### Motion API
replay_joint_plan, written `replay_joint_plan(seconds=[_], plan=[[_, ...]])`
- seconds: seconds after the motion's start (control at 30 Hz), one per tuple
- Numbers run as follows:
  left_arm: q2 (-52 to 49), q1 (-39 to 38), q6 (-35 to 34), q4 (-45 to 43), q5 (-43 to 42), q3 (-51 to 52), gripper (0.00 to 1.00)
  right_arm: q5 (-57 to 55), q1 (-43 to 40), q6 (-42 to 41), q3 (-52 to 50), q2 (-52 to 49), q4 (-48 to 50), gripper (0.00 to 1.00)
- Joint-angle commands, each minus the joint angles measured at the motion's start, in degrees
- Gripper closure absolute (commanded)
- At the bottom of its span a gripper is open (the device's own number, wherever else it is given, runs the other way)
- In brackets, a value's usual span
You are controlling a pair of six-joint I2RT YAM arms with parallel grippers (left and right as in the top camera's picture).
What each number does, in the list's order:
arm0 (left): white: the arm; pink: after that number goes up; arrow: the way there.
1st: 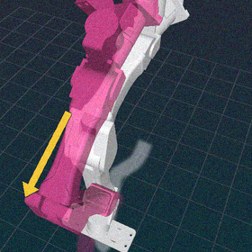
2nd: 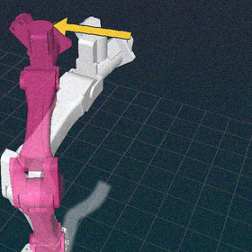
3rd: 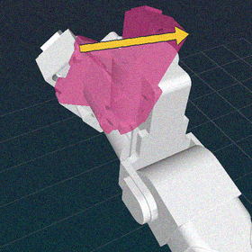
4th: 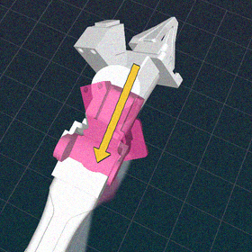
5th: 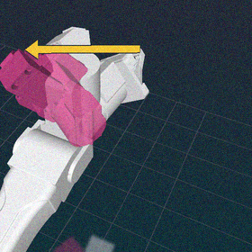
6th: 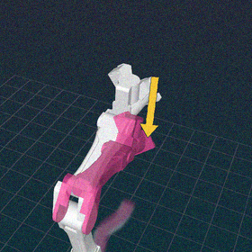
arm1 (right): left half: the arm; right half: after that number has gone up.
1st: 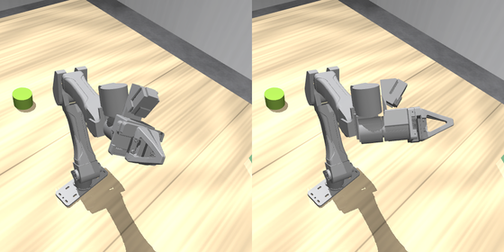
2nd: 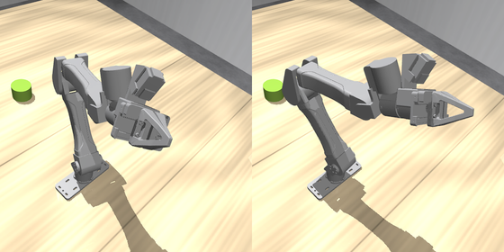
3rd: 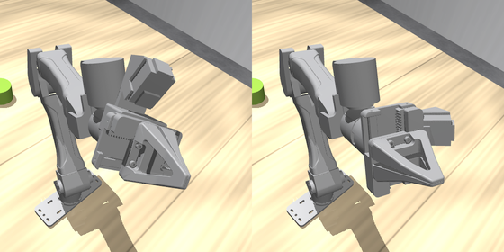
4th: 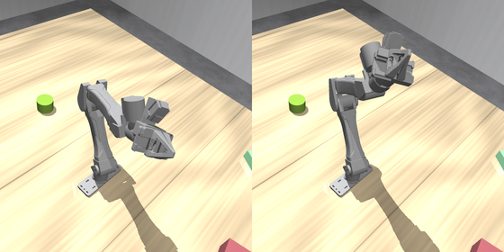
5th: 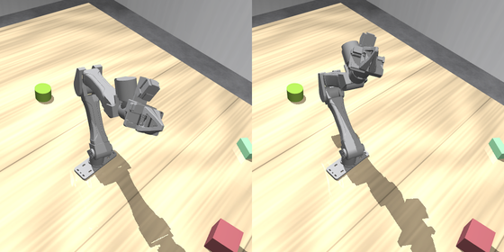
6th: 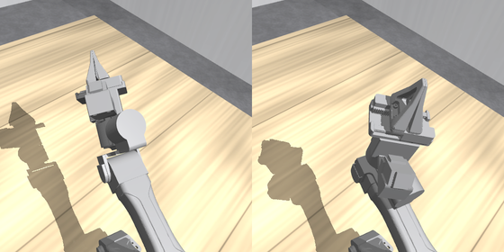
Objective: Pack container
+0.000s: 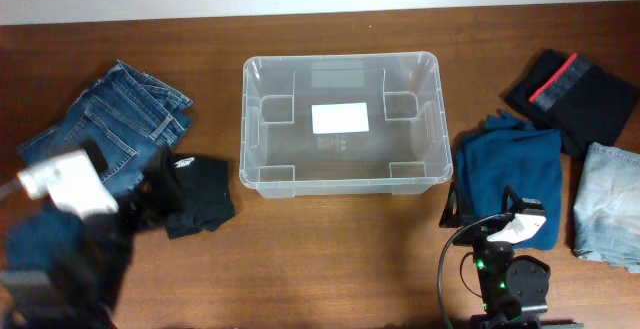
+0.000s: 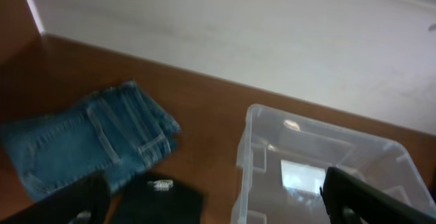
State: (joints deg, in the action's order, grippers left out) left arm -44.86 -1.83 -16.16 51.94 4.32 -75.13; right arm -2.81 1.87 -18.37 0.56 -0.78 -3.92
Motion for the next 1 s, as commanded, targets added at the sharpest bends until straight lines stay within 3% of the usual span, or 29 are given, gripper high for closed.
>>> replay_joint_plan(seconds=[0.0,0.1,0.23,0.27,0.4,0.53,0.77,0.97], plan=[[-9.09,-0.15,1.95,5.05,0.57,-13.99,0.01,-0.7,0.42,0.13,-0.24,0.52,-0.42,0.02],[-14.03,-0.15,1.95,8.85,0.7,-22.08,0.01,-0.7,0.42,0.11,-0.24,0.52,-0.42,0.02],[-15.93,-0.15,1.84,9.88,5.73,-24.9,0.01,-0.7,0.42,0.11,-0.24,0.52,-0.39,0.02],[-15.93,-0.15,0.52,10.54,8.02,-24.87,0.01,-0.7,0.42,0.11,-0.24,0.52,-0.42,0.02],[-16.76,0.57,-16.92,18.56,20.57,-24.2,0.01,-0.7,0.42,0.11,-0.24,0.52,-0.39,0.02],[-18.56,2.69,-17.62,21.49,20.39,-21.99,0.01,-0.7,0.42,0.11,-0.24,0.52,-0.42,0.02],[-24.17,10.88,-14.08,20.41,10.03,-20.17,0.01,-0.7,0.42,0.11,-0.24,0.52,-0.42,0.02],[-29.57,21.9,-2.54,17.03,-9.01,-20.15,0.01,-0.7,0.42,0.11,-0.24,0.52,-0.42,0.02]])
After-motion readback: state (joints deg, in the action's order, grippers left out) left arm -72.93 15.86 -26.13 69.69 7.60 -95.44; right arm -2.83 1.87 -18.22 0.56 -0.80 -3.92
